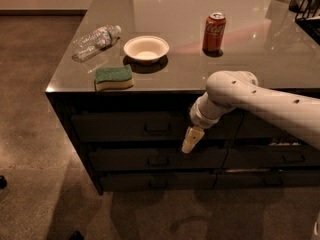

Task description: Open top drawer

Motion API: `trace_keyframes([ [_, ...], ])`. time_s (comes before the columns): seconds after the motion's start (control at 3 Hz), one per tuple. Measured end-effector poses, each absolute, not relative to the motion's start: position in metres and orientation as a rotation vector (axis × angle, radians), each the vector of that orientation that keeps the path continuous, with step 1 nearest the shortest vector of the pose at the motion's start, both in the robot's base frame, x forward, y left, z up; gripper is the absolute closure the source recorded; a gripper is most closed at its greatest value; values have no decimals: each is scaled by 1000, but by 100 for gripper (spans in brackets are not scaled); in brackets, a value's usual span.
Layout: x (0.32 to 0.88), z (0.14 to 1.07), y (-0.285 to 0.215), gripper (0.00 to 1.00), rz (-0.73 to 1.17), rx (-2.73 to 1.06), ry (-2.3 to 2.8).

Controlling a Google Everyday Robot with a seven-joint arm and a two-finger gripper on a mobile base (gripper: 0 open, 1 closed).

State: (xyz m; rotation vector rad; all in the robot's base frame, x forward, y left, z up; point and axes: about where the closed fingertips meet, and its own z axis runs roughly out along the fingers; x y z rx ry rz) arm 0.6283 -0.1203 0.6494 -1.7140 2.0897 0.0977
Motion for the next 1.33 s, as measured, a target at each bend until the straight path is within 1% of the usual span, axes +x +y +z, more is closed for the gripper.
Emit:
trace_keyframes([
  [0.33,627,650,-119,0,89,-1778,2060],
  [0.67,627,653,-124,0,6,-1884,2017],
  [1.0,616,653,-129,0,-2,-2020,1951],
  [1.33,604,649,-137,19,24,-2105,1899],
])
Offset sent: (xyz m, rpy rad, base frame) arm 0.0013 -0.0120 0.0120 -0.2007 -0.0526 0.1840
